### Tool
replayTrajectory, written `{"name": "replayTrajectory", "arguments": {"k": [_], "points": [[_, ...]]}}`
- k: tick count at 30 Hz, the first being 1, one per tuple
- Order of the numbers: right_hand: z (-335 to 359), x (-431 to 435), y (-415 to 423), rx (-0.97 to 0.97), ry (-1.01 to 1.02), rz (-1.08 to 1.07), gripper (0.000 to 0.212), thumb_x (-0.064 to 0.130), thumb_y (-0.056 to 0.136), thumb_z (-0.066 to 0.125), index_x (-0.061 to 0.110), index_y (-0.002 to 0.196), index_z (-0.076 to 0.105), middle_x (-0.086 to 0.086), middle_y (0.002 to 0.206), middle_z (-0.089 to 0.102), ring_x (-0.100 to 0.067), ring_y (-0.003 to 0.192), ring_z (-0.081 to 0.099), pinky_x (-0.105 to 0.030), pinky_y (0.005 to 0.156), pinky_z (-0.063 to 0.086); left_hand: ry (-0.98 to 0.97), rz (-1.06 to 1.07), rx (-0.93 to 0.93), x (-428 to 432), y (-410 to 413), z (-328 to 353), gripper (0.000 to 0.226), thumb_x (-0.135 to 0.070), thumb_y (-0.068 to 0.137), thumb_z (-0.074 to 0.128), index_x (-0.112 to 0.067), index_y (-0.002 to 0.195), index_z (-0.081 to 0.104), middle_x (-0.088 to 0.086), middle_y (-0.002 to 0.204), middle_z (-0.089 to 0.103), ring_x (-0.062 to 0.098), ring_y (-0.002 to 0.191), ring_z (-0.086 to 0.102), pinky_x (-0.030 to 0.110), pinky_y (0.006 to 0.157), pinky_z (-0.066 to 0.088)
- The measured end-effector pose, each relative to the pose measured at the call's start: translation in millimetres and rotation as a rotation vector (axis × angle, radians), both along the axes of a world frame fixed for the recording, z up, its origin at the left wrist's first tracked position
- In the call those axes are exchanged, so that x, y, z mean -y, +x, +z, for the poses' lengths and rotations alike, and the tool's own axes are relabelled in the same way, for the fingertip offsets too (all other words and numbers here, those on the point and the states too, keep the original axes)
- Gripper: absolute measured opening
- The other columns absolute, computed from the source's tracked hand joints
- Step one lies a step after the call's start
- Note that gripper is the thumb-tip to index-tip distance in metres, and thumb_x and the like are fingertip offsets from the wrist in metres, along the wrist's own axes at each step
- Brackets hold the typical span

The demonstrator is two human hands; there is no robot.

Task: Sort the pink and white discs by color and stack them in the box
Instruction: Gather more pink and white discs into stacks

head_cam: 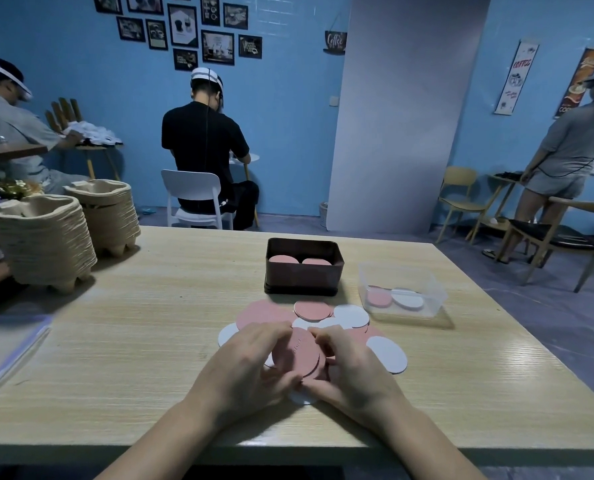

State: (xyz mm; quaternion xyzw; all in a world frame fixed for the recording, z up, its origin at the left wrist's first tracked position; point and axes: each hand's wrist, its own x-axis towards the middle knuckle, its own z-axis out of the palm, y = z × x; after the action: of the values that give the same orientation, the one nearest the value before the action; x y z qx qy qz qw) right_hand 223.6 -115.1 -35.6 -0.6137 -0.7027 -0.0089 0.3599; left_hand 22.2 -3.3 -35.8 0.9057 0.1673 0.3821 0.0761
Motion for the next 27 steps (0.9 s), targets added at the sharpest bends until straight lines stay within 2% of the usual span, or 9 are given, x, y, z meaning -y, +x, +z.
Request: {"name": "replayTrajectory", "arguments": {"k": [3,6,9,13,18,20,22,24,27], "points": [[1.4,-0.7,-0.6,0.104,0.075,0.035,0.043,0.057,0.083,0.071,0.024,0.103,0.052,0.007,0.108,0.064,-0.012,0.11,0.061,-0.038,0.075,0.055,-0.006,-0.021,-0.02,-0.9,-0.3,-0.5,0.059,-0.051,0.079,0.076,-0.024,0.125,0.054,-0.008,0.111,0.067,0.014,0.099,0.062,0.024,0.083,0.047],[6.1,0.5,-0.6,0.122,0.084,0.035,0.045,0.066,0.087,0.062,0.023,0.087,0.049,0.002,0.117,0.067,-0.004,0.135,0.048,-0.036,0.079,0.055,-0.007,-0.033,-0.042,1.1,-2.1,0.8,0.059,-0.056,0.08,0.074,-0.024,0.126,0.055,-0.007,0.122,0.068,0.013,0.107,0.063,0.022,0.085,0.048],[6.2,3.2,3.1,0.086,0.135,0.003,0.036,0.049,0.084,0.073,0.021,0.088,0.051,0.0,0.125,0.067,-0.006,0.133,0.051,-0.036,0.08,0.055,-0.031,-0.036,-0.045,4.1,-4.4,4.7,0.048,-0.052,0.082,0.07,-0.024,0.119,0.059,-0.007,0.129,0.067,0.011,0.113,0.061,0.011,0.084,0.043],[6.2,4.7,3.9,0.062,0.158,0.003,0.03,0.039,0.081,0.075,0.02,0.091,0.053,0.001,0.12,0.067,-0.008,0.135,0.05,-0.034,0.086,0.054,-0.046,-0.081,-0.038,4.2,-6.8,9.4,0.028,-0.038,0.087,0.066,-0.025,0.111,0.063,-0.017,0.118,0.066,0.008,0.107,0.061,0.006,0.082,0.039],[4.5,3.6,4.8,0.07,0.159,0.027,0.031,0.04,0.083,0.077,0.021,0.101,0.06,0.002,0.136,0.061,-0.009,0.131,0.052,-0.033,0.09,0.054,-0.068,-0.082,-0.042,2.4,-7.2,4.6,0.039,-0.041,0.09,0.063,-0.026,0.125,0.065,-0.014,0.136,0.063,0.004,0.121,0.059,0.005,0.089,0.042],[5.4,4.4,6.0,0.049,0.161,0.029,0.032,0.039,0.081,0.079,0.021,0.101,0.06,0.001,0.132,0.063,-0.01,0.13,0.053,-0.033,0.092,0.053,-0.091,-0.066,-0.039,2.7,-7.8,4.0,0.042,-0.045,0.088,0.064,-0.032,0.128,0.062,-0.013,0.133,0.065,0.005,0.116,0.061,0.007,0.089,0.045],[7.1,5.3,5.9,0.032,0.166,0.022,0.033,0.037,0.079,0.08,0.02,0.1,0.061,0.001,0.129,0.064,-0.011,0.129,0.055,-0.032,0.093,0.052,-0.106,-0.074,-0.043,2.9,-7.9,3.3,0.038,-0.043,0.089,0.064,-0.034,0.126,0.06,-0.017,0.118,0.066,0.008,0.1,0.064,0.018,0.077,0.054],[7.9,5.3,4.9,0.035,0.164,0.015,0.032,0.038,0.08,0.079,0.02,0.098,0.061,0.001,0.128,0.064,-0.009,0.129,0.054,-0.032,0.092,0.052,-0.099,-0.078,-0.033,2.3,-7.4,2.3,0.033,-0.04,0.09,0.063,-0.035,0.121,0.058,-0.018,0.104,0.065,0.009,0.087,0.062,0.026,0.066,0.056],[6.1,3.8,4.0,0.075,0.153,0.005,0.032,0.041,0.081,0.075,0.019,0.098,0.061,0.002,0.128,0.064,-0.007,0.131,0.052,-0.03,0.089,0.053,-0.071,-0.063,-0.042,1.3,-6.9,-0.3,0.029,-0.039,0.089,0.062,-0.036,0.118,0.058,-0.017,0.102,0.066,0.011,0.085,0.061,0.029,0.062,0.055]]}}
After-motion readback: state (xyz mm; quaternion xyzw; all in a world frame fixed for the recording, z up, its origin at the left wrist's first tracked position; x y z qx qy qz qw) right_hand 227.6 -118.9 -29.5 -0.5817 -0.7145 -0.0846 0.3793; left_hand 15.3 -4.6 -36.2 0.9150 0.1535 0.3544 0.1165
